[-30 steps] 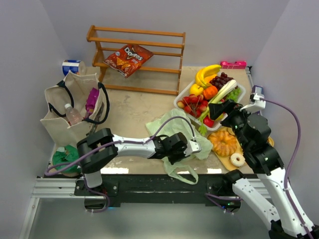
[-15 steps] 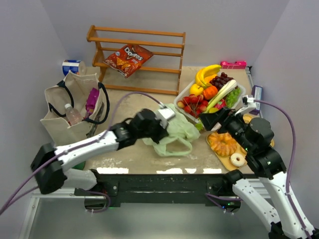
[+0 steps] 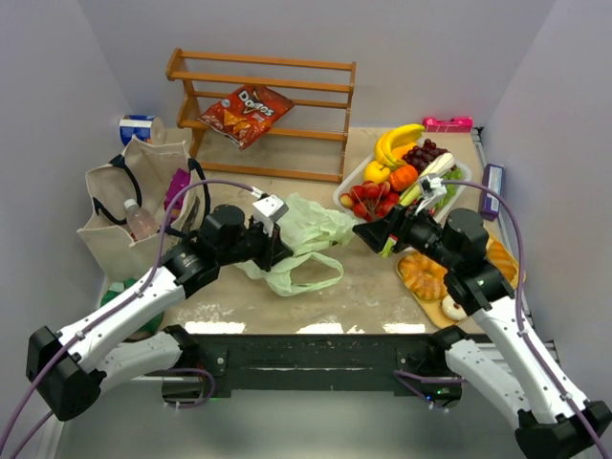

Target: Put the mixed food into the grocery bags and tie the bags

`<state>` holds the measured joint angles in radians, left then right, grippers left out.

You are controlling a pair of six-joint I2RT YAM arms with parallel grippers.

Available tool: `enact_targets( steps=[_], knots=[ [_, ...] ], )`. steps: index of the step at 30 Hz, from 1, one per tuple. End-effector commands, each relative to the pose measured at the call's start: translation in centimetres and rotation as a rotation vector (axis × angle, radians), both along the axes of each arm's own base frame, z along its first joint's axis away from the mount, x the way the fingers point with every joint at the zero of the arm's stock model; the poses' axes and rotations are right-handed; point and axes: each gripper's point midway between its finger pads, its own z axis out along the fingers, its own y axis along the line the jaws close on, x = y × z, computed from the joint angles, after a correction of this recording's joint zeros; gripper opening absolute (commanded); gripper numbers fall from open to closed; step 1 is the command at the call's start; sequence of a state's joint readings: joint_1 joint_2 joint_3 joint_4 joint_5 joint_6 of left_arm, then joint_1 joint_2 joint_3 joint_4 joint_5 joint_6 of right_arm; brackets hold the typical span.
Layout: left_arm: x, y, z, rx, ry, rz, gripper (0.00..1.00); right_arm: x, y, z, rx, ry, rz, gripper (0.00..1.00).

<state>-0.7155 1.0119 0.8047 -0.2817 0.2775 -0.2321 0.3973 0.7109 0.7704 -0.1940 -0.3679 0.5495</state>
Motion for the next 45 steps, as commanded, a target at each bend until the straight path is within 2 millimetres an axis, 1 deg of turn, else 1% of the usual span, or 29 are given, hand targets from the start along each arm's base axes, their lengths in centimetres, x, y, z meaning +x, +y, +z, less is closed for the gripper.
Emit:
enact_targets(
  steps=[1,4,5,6,7,8,10,11,12,13,15,16,17,20,23,25,27,28,29,30,31,32,36,38,39,41,43,44,45],
  knots=[
    [-0.9,0.0,1.4,-0.076,0.037,-0.001,0.0,-0.3,1.2,0.3,-0.012,-0.074,0.081,0.84],
    [-0.8,0.1,1.7,-0.091,0.048,0.019,0.0,-0.8,2.1,-0.5,-0.039,-0.077,0.119,0.76],
    [-0.8,0.2,1.8,-0.095,0.049,0.022,0.0,-1.2,2.6,-0.7,-0.047,-0.079,0.142,0.75],
    [-0.8,0.1,2.2,-0.106,0.048,0.026,0.0,-1.1,2.8,-1.0,-0.063,-0.084,0.134,0.74],
    [-0.8,0.2,2.2,-0.106,0.05,0.03,0.0,-1.1,3.0,-1.4,-0.074,-0.081,0.129,0.74],
    [-0.8,0.2,2.4,-0.112,0.048,0.029,0.0,-1.5,3.9,-1.9,-0.089,-0.074,0.154,0.74],
    [-0.8,0.3,2.6,-0.111,0.047,0.03,0.0,-0.9,4.3,-2.2,-0.108,-0.086,0.125,0.73],
    [-0.9,0.3,2.7,-0.112,0.049,0.029,0.0,-1.1,4.8,-2.4,-0.111,-0.088,0.138,0.74],
    [-1.0,0.3,2.8,-0.114,0.051,0.027,0.0,-0.8,5.1,-2.9,-0.123,-0.089,0.136,0.74],
    [-1.0,0.2,2.8,-0.115,0.053,0.026,0.0,-0.2,5.1,-2.7,-0.124,-0.102,0.114,0.74],
    [-1.1,0.3,3.1,-0.121,0.053,0.027,0.0,0.7,5.2,-3.5,-0.149,-0.098,0.088,0.76],
    [-1.2,0.3,3.3,-0.122,0.053,0.024,0.0,1.3,5.0,-3.5,-0.155,-0.106,0.055,0.76],
    [-1.3,0.3,3.4,-0.126,0.051,0.023,0.0,1.5,5.0,-3.9,-0.163,-0.099,0.051,0.76],
    [-1.5,0.3,3.3,-0.132,0.062,0.021,0.0,2.2,5.8,-3.6,-0.151,-0.124,0.059,0.76],
    [-1.7,0.3,3.2,-0.133,0.071,0.013,0.0,2.6,6.6,-3.2,-0.123,-0.146,0.069,0.73],
    [-1.7,0.3,3.1,-0.134,0.075,0.014,0.0,2.9,7.0,-3.1,-0.118,-0.154,0.072,0.68],
    [-1.7,0.2,3.3,-0.14,0.075,0.016,0.0,3.0,7.4,-3.0,-0.121,-0.158,0.068,0.64],
    [-1.8,0.2,3.3,-0.142,0.077,0.016,0.0,3.1,7.4,-3.0,-0.123,-0.161,0.06,0.59],
    [-1.8,0.3,3.2,-0.14,0.08,0.018,0.0,2.8,7.7,-3.0,-0.124,-0.164,0.062,0.58],
    [-1.8,0.2,3.3,-0.142,0.079,0.017,0.0,3.1,7.5,-3.2,-0.13,-0.165,0.033,0.56],
    [-1.8,0.2,3.2,-0.141,0.082,0.019,0.0,3.1,7.5,-2.9,-0.124,-0.174,0.021,0.52],
    [-1.8,0.2,3.0,-0.14,0.089,0.021,0.0,2.8,7.7,-2.8,-0.124,-0.183,0.023,0.51],
    [-1.8,0.0,3.2,-0.151,0.084,0.009,0.0,3.0,7.8,-3.0,-0.137,-0.2,-0.002,0.5],
    [-1.8,-0.2,3.2,-0.152,0.085,0.002,0.0,3.4,8.0,-3.2,-0.146,-0.209,-0.01,0.52],
    [-1.8,-0.2,3.2,-0.155,0.082,0.0,0.0,3.8,8.3,-3.7,-0.164,-0.205,-0.008,0.53],
    [-2.0,-0.3,3.3,-0.158,0.081,-0.015,0.0,4.4,8.4,-3.9,-0.177,-0.206,-0.023,0.53],
    [-1.8,-0.2,3.3,-0.154,0.073,-0.004,0.0,5.1,8.4,-4.2,-0.206,-0.198,-0.047,0.51],
    [-1.7,0.0,3.4,-0.151,0.064,0.006,0.0,5.6,7.9,-4.3,-0.223,-0.194,-0.08,0.49],
    [-1.6,0.3,3.3,-0.138,0.057,0.016,0.0,5.8,7.9,-3.6,-0.23,-0.208,-0.088,0.43]
  ],
)
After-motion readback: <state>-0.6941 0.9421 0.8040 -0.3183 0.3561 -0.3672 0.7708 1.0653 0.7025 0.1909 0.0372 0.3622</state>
